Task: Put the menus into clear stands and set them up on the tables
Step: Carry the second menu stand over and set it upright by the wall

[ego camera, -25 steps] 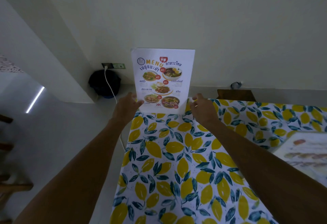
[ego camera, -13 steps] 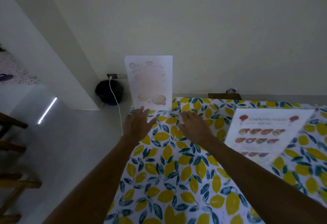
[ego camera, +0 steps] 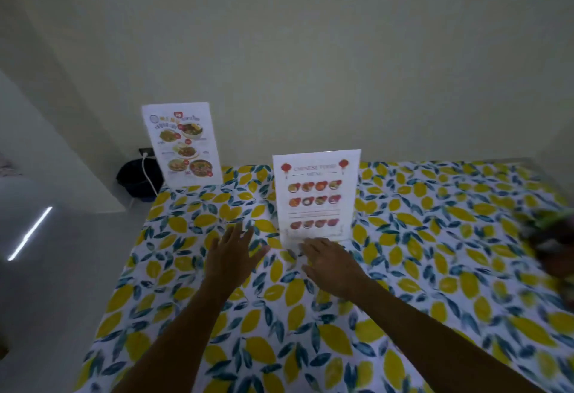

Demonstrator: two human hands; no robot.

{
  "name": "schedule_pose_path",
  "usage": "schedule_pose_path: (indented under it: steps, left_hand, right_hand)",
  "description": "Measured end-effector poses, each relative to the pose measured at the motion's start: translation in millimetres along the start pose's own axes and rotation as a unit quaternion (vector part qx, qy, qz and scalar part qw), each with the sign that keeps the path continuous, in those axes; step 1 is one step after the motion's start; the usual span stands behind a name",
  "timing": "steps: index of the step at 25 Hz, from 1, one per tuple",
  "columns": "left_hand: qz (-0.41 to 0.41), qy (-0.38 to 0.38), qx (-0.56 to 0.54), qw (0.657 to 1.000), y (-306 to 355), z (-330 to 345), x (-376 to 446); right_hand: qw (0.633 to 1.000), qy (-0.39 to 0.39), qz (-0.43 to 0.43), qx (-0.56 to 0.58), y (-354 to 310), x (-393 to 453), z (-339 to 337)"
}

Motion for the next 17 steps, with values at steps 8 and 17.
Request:
schedule_pose_path:
  steps: [8,17]
  left_hand:
    - [-0.033,0.006,-0.058,0.998,56.7,34.6,12.4]
    - [-0.069,0.025,-0.145,0.987,53.2,42.8,85.2]
  right_hand:
    - [0.985,-0.012,0.171,0.022,141.7,-55.8,14.2]
    - [0.968,-0.025,0.215,0.127,180.2,18.8,35.2]
Point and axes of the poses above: each hand's wrist, its own x-axis towards the middle knuckle, its own z-axis out of the palm, y = z × x, the point moved 6 cm from there along x, towards the middle knuckle, and after that the axes turned 13 degrees about -x, right-handed, at the moved point
